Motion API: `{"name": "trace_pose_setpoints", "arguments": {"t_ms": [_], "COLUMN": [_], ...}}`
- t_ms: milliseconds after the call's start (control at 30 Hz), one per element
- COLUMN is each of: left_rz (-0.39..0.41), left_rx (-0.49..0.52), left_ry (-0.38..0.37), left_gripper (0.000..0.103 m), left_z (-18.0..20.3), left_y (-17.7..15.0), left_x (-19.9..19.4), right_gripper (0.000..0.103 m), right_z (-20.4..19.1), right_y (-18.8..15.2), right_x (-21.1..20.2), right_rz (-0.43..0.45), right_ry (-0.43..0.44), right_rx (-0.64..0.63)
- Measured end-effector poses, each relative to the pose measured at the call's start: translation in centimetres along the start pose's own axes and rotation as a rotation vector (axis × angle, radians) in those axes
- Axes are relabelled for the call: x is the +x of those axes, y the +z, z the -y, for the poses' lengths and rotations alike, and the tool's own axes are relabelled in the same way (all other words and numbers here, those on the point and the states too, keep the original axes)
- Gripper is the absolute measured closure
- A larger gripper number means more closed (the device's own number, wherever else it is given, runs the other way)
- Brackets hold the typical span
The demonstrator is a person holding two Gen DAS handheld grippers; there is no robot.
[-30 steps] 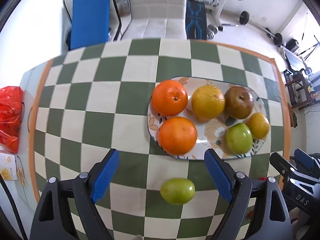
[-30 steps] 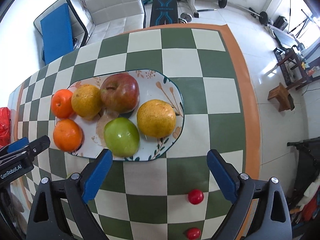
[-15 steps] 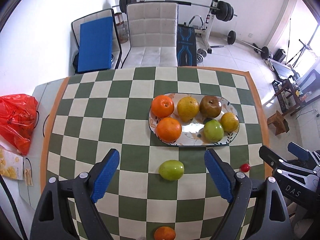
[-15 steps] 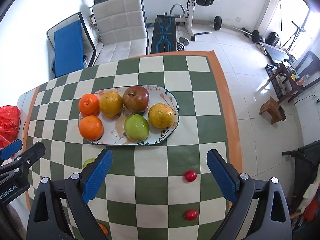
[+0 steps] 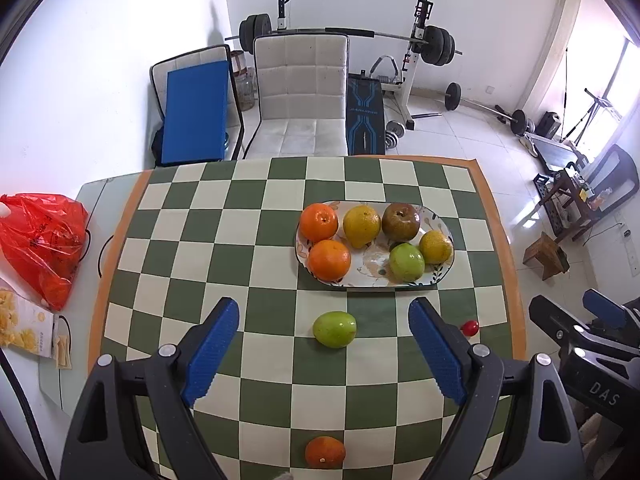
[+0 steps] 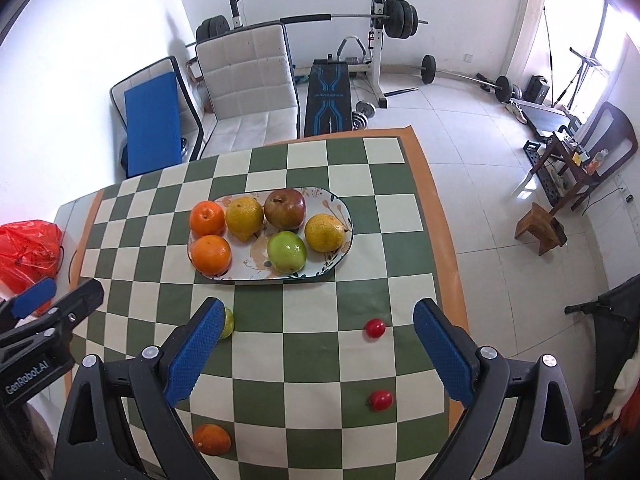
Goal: Organize fruits
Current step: 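Lift both grippers away from the plate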
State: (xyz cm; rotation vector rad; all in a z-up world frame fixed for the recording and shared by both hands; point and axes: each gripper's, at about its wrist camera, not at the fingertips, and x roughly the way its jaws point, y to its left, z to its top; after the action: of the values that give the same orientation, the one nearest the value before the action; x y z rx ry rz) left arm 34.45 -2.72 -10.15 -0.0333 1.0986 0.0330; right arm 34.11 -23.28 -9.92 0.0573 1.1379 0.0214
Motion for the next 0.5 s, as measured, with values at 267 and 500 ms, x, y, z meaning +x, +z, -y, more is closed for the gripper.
{"name": "trace_pose_setpoints", "arguments": {"t_ms": [267,500], "left_rz": [0.024,0.022], "left_rx": [0.017,0.017], "left_ry": [-0.004,0.016], "left_gripper": [0.016,0.0], "left_z": [0.7,0.9], "left_y": [-0.3,-0.2], "left_x": [-1.2,-0.9], "right_gripper": [0.006,0.006], "right_z": [-0.1,0.2], "right_y": [-1.3,-1.5], "right_x": [-3.0,-3.7], "right_rz": [0.047,0.06], "right_ry": [0.002,0.013], "right_rx": [-0.001,0.017]}}
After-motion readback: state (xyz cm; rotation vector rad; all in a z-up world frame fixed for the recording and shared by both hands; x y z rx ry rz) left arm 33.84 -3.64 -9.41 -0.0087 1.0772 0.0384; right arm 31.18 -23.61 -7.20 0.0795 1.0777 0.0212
